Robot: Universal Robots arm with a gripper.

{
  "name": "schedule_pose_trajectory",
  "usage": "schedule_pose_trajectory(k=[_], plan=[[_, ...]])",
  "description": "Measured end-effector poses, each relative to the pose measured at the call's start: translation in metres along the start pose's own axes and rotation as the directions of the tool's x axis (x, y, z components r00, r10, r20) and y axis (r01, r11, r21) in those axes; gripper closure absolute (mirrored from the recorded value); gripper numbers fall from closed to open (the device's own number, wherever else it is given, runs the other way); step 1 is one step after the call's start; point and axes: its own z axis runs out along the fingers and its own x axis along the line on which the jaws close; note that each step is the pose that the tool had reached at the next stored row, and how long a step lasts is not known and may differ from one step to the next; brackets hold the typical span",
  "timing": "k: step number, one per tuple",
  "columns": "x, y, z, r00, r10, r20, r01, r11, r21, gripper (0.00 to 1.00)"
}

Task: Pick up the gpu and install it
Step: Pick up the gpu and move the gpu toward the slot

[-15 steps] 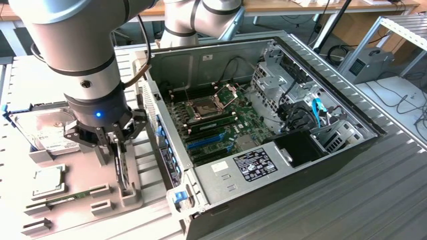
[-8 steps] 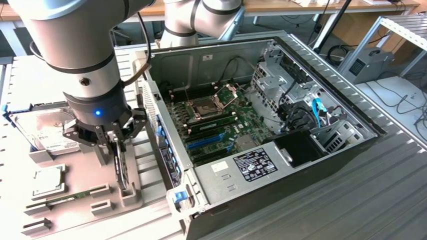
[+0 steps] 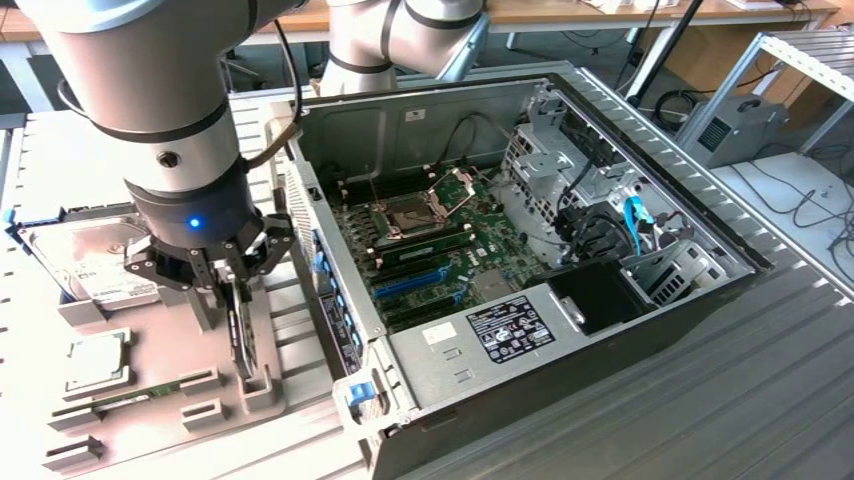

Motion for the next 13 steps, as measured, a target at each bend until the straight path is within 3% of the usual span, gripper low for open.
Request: schedule_pose_trajectory(k=[13], plan=[[-0.0001,0.0001,-0.0045,1.0000,0.000,0.0000,0.000,1.0000,0.0000,0.74]])
